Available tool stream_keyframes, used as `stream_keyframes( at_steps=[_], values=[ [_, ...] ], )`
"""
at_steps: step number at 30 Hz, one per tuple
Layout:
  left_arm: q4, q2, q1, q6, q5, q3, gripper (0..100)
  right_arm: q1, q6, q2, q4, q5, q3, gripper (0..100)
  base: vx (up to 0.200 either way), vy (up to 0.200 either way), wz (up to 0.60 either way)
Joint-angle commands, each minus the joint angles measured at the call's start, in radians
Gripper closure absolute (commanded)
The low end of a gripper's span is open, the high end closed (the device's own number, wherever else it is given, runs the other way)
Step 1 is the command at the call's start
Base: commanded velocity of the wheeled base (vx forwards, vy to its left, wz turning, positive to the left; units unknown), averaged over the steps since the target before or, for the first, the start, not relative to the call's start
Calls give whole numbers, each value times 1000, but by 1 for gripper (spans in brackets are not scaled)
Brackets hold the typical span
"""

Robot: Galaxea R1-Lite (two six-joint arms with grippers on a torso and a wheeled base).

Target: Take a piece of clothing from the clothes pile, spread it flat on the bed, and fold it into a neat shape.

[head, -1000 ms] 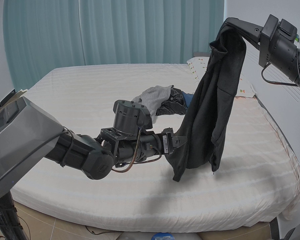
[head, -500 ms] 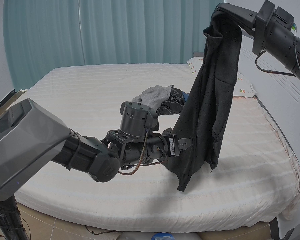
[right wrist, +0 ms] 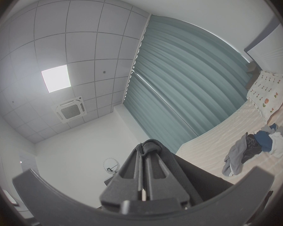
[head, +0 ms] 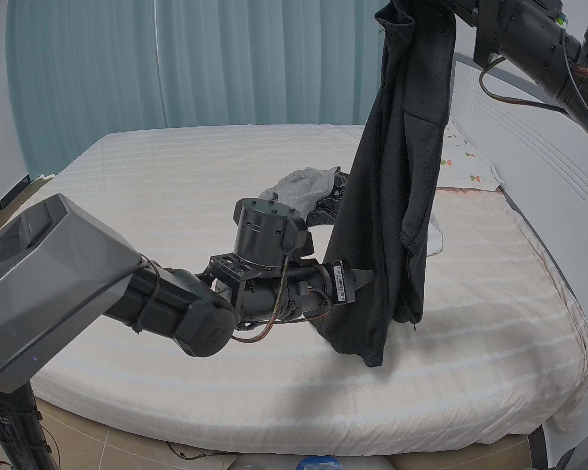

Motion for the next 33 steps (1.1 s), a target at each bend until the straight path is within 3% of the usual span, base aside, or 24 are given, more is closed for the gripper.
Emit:
stream_keyframes(
  at_steps=[1,10,27,33],
  values=[
    [-1,7,8,-36,-8,-7,100,-36,21,10,1,-6,8,100,0,0,0],
    [4,-38,79,-48,-5,33,100,-163,28,19,-2,7,85,100,0,0,0],
    [11,-248,252,-67,10,122,100,-264,41,111,-3,10,221,100,0,0,0],
    [11,-283,276,-56,165,96,100,-289,-16,182,-60,-10,257,100,0,0,0]
  ],
)
